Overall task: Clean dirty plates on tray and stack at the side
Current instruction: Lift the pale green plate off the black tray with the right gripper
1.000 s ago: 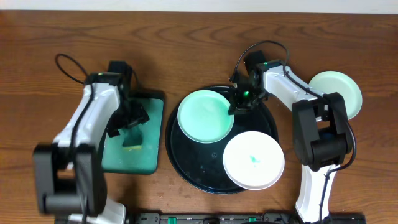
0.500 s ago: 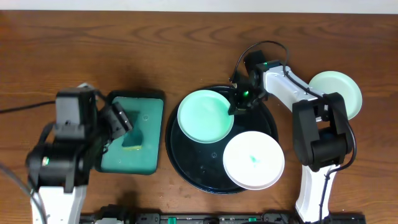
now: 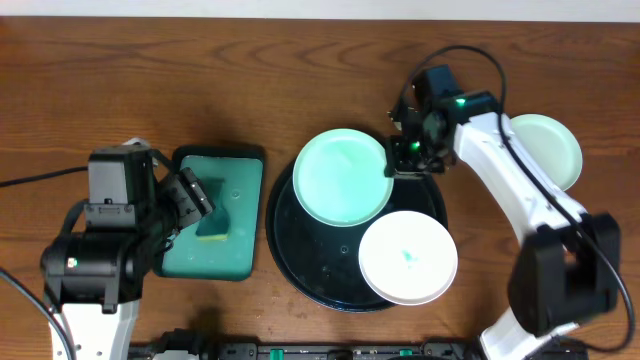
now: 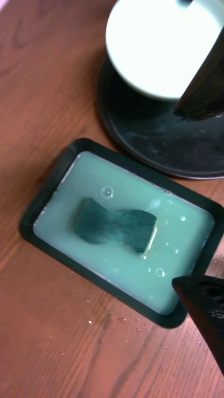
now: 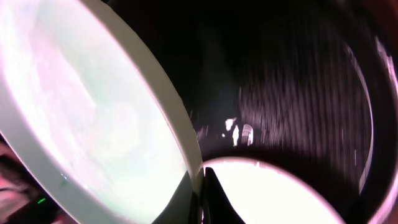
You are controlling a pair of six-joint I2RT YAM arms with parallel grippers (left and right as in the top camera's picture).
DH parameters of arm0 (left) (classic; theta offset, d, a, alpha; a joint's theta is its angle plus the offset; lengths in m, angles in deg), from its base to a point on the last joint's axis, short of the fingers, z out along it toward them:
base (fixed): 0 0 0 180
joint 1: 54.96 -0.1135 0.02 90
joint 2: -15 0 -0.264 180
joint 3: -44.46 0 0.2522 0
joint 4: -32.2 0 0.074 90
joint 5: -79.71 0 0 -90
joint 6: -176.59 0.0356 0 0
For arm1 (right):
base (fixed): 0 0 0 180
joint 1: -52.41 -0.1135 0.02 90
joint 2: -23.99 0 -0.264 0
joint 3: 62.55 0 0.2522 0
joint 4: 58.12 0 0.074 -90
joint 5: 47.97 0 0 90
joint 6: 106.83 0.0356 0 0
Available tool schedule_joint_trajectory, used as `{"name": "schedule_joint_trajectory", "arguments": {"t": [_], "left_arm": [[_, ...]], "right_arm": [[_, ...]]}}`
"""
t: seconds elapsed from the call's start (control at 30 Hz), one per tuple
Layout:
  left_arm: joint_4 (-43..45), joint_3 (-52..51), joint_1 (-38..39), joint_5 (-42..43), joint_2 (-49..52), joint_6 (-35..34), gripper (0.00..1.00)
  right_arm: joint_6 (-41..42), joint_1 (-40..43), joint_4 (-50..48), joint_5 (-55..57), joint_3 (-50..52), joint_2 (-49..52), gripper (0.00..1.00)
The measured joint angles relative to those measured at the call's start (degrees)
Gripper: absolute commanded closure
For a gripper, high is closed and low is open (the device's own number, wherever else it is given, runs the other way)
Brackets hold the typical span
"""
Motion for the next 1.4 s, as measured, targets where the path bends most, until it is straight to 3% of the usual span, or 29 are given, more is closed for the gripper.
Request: {"name": "schedule_joint_trajectory", "arguments": {"t": [0.17,0.37,0.47,0.6,0.77,0.87,1.2,1.4], "left_arm": [[-0.7,0.0,0.0,0.0,1.0,0.0,0.20],[-1.1,0.0,0.0,0.0,1.0,0.0,0.20],[-1.1,0.0,0.0,0.0,1.0,0.0,0.20],[-1.2,0.0,0.0,0.0,1.0,0.0,0.20],[-1.3,0.0,0.0,0.0,1.0,0.0,0.20],[-1.3,0.0,0.0,0.0,1.0,0.0,0.20],[-1.3,0.0,0.0,0.0,1.0,0.0,0.20],[-1.3,0.0,0.0,0.0,1.0,0.0,0.20]], "right_arm": [[1.7,2.6,12.8,-6.3,0.0,-3.3,0.99],[-7.0,4.8,24.9,-20.0,0.1,-3.2,0.98],[-11.9,4.7,23.0,-26.5,0.1,-3.2,0.98],[-14.5,4.7,10.4,-29.2,0.1,-3.2,0.98],[-11.7,3.3,-6.8,-16.1,0.1,-3.2,0.98],[-10.9,0.9,-10.1,-7.5,0.1,-3.2,0.98],[-10.0,-11.3,-7.6,21.3,0.1,-3.7,0.99],[-10.0,-18.1,-7.0,39.0,0.1,-9.5,0.99]]}}
